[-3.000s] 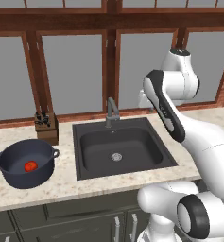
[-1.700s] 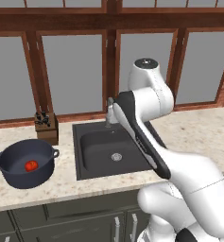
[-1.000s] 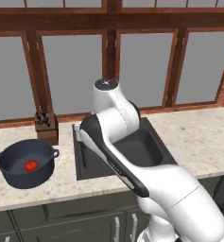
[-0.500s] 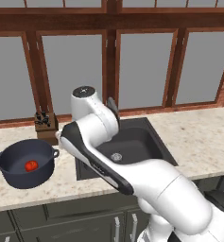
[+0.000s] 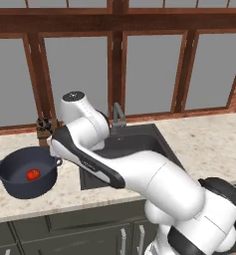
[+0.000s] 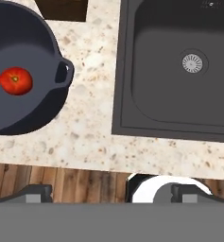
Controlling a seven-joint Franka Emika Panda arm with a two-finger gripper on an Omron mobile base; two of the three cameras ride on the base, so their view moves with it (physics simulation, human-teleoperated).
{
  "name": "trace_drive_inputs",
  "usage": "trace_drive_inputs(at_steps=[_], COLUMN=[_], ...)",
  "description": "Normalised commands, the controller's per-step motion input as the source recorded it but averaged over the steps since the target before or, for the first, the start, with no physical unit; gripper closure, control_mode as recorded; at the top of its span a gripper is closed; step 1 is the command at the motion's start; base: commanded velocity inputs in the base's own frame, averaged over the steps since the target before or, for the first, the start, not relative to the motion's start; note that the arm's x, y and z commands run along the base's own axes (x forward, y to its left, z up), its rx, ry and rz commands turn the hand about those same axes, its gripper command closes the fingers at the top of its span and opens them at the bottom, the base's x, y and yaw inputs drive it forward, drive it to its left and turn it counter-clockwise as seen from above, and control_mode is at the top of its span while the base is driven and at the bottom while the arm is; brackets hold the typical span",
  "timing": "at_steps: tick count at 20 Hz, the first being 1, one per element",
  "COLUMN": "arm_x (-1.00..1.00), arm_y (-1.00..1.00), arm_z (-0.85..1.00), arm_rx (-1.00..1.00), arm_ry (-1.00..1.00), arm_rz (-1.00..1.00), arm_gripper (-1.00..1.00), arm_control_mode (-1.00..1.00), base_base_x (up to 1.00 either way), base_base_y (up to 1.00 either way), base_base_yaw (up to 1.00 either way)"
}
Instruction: Dump the tomato from the pot into the sink. Then turn on the water and wash the tomato. Then turn off the water and put the tomato back in the pot.
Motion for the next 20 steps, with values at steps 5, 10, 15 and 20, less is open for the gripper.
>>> trace_drive_inputs(at_steps=[5,10,15,20], arm_x=[0.34,0.32,0.2,0.23], arm_y=[0.2,0.18,0.22,0.18], arm_z=[-0.1,-0.2,-0.32,-0.29], arm_rx=[0.0,0.0,0.0,0.0], arm_ry=[0.05,0.03,0.0,0.0], arm_rz=[0.0,0.0,0.0,0.0], arm_gripper=[-1.0,-1.0,-1.0,-1.0], arm_control_mode=[-1.0,-1.0,-1.0,-1.0], base_base_x=[0.0,0.0,0.0,0.0], base_base_y=[0.0,0.0,0.0,0.0], base_base_yaw=[0.0,0.0,0.0,0.0])
